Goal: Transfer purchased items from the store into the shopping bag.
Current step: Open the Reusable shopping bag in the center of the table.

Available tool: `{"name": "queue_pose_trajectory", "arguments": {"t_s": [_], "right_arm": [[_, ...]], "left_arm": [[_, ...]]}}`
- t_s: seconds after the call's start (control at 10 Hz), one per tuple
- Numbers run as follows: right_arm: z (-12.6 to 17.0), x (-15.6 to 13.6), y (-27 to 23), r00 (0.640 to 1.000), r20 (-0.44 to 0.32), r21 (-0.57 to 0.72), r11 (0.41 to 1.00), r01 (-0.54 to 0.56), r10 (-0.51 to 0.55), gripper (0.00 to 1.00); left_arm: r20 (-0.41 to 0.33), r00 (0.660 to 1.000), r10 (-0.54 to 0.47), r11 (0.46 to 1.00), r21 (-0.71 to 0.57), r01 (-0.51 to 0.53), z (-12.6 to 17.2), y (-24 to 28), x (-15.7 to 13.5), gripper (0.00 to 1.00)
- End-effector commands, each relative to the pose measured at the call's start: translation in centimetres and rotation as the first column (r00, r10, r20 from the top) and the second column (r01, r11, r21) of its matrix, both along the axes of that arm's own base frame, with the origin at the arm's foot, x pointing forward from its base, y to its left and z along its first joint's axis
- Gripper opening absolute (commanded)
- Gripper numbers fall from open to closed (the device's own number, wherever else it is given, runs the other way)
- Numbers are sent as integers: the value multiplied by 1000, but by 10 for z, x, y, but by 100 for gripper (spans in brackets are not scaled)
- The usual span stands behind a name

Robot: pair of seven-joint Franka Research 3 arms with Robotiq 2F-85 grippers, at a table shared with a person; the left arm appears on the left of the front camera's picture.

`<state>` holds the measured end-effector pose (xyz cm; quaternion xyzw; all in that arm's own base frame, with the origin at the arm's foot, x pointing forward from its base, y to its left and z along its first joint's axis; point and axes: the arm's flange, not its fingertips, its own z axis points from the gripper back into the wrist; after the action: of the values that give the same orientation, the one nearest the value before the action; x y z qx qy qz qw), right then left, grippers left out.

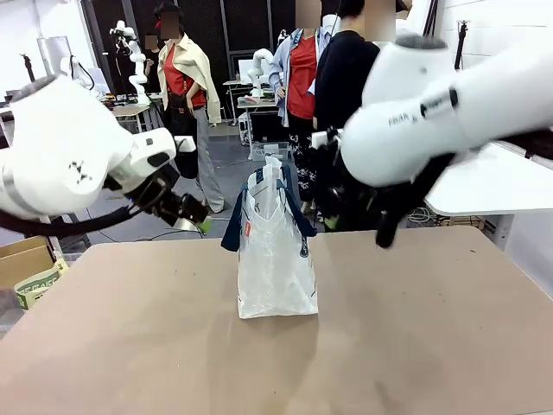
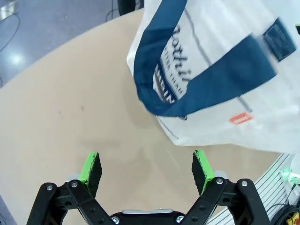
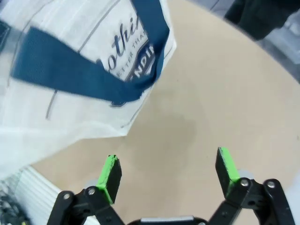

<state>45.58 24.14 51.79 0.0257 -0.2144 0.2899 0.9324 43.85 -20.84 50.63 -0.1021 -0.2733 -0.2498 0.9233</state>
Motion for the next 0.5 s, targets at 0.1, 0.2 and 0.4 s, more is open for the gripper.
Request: {"name": "queue_pose_trajectory", "arguments": {"t_s": [0.1, 0.2, 0.4], "right_arm": [[44, 32, 28, 997, -7, -11, 997, 72, -72, 100], [53, 36, 29, 998, 3, -13, 998, 69, -69, 100], [52, 28, 22, 999, -3, 21, 999, 41, -41, 100]], "left_arm": [[-14, 1000, -7, 1000, -18, 7, 41, -25, 19, 100], [-18, 999, -36, 999, -22, 36, 54, -29, 22, 100], [2, 1000, -20, 1000, -10, 20, 31, -17, 10, 100]]}}
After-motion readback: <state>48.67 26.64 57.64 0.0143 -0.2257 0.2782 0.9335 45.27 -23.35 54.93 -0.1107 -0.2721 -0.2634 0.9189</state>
